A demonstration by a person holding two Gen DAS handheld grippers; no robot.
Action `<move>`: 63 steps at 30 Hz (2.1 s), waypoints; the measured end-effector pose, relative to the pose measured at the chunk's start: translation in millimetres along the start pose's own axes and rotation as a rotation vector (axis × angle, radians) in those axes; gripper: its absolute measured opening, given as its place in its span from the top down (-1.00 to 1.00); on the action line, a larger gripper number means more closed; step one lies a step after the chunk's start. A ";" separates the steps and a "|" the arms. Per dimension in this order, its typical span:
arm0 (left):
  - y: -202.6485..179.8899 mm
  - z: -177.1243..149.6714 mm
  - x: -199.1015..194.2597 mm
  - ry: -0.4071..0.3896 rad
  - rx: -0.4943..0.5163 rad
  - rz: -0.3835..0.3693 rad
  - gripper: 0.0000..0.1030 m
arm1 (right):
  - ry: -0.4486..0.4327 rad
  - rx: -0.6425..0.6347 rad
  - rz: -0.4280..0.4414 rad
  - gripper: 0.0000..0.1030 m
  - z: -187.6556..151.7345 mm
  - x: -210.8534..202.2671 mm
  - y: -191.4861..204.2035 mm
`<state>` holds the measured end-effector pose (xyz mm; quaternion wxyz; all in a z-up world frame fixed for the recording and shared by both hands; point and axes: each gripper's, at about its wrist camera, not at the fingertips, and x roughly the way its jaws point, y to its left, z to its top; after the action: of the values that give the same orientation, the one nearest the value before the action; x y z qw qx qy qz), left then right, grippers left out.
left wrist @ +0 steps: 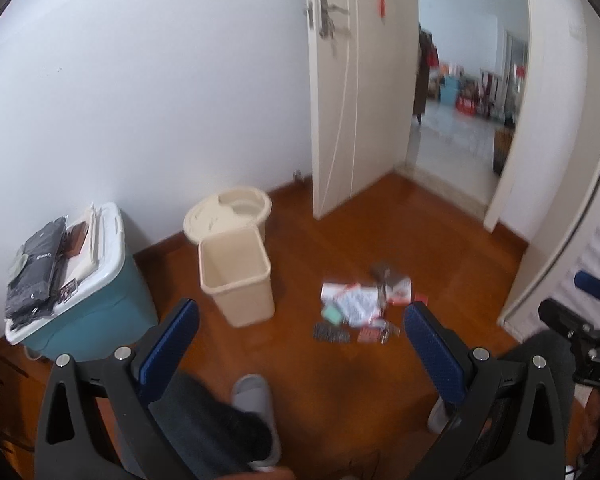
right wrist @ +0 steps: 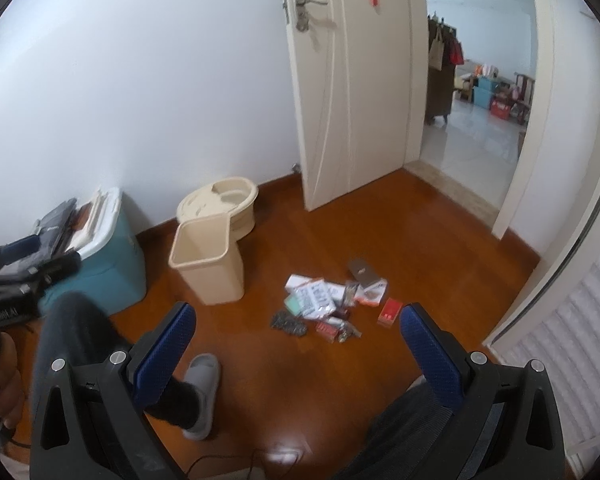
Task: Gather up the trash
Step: 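Grasp the white-orange snack bag with left tool while right tool grasps red cigarette pack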
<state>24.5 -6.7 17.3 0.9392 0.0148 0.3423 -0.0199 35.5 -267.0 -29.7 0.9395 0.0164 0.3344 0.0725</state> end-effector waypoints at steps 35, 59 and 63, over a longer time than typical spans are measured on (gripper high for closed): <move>-103.1 -88.7 545.8 0.382 0.012 -0.022 -1.00 | 0.603 0.242 -0.254 -0.99 -182.4 688.6 -261.6; -121.5 -186.4 668.2 0.716 -0.307 -0.062 -0.38 | 0.519 0.363 -0.148 -0.21 -247.3 700.9 -290.7; -126.9 -189.9 672.9 0.756 -0.272 -0.121 0.28 | 0.505 0.367 -0.145 -0.21 -249.4 693.8 -291.1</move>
<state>411.1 -143.9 -562.9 0.7377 -0.1235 0.6634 -0.0227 446.0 -457.2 -680.5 0.8110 0.1431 0.5647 -0.0543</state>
